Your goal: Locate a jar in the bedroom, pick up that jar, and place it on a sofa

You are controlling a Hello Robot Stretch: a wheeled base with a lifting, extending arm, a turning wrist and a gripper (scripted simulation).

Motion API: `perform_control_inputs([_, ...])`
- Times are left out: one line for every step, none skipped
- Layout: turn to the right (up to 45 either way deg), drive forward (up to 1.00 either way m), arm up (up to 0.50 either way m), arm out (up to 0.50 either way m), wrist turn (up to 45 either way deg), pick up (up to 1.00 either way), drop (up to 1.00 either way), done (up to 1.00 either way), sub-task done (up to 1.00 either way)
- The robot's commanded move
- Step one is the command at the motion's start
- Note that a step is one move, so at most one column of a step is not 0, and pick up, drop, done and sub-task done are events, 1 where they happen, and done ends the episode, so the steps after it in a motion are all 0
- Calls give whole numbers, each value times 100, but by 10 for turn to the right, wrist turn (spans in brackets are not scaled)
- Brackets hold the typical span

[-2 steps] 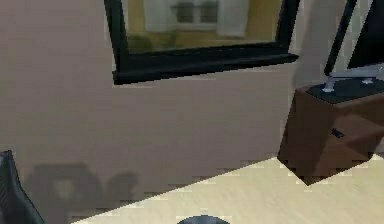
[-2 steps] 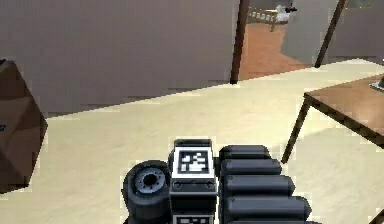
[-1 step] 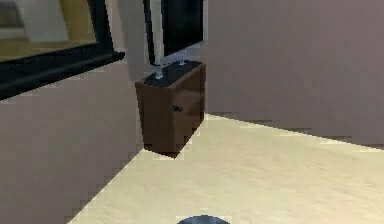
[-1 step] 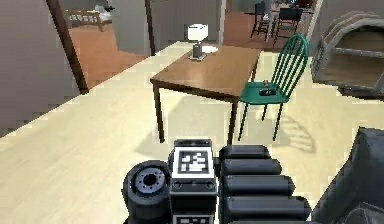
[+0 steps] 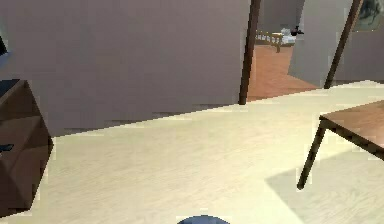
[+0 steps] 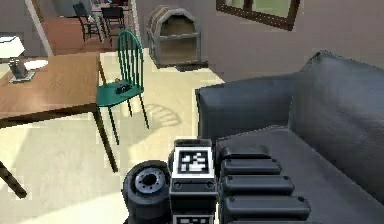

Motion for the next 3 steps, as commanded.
perform_control_inputs([30,0,0,0,0,0,0,0,0])
perform_control_inputs([-450,0,0,0,0,0,0,0,0])
perform_control_inputs([-450,0,0,0,0,0,0,0,0])
